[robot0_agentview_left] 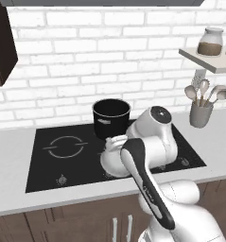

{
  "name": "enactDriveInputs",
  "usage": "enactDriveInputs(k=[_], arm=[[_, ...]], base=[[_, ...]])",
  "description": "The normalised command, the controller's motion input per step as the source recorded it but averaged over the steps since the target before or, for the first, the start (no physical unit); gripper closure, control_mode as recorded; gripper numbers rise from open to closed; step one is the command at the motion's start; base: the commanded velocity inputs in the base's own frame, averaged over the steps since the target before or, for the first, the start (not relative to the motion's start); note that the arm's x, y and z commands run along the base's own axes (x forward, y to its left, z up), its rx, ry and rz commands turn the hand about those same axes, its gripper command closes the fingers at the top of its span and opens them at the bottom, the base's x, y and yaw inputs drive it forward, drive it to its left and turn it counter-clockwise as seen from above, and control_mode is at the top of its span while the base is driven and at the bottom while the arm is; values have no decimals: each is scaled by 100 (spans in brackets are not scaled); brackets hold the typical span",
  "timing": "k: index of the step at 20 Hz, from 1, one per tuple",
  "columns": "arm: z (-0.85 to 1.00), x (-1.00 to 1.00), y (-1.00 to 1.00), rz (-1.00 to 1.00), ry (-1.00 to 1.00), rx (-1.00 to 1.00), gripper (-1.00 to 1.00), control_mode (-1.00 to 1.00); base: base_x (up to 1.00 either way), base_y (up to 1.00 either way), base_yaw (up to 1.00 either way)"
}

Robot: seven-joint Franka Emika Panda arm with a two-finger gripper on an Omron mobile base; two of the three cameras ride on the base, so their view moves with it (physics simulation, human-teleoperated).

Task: Pick the kettle from the counter and place it on a stove burner. Then turn the burner on.

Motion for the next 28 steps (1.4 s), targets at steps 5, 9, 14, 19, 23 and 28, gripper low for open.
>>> enactDriveInputs(k=[5,9,14,19,23,28], arm=[[-1,23,82,5,14,-2,100,-100],[-2,61,73,0,21,-4,100,-100],[0,63,23,-2,24,-4,100,-100],[-14,56,7,-3,14,-10,100,-100],[-28,16,16,0,-2,-9,100,-100],[-22,17,27,0,-8,-2,100,-100]], base=[[0,0,0],[0,0,0],[0,0,0],[0,0,0],[0,0,0],[0,0,0]])
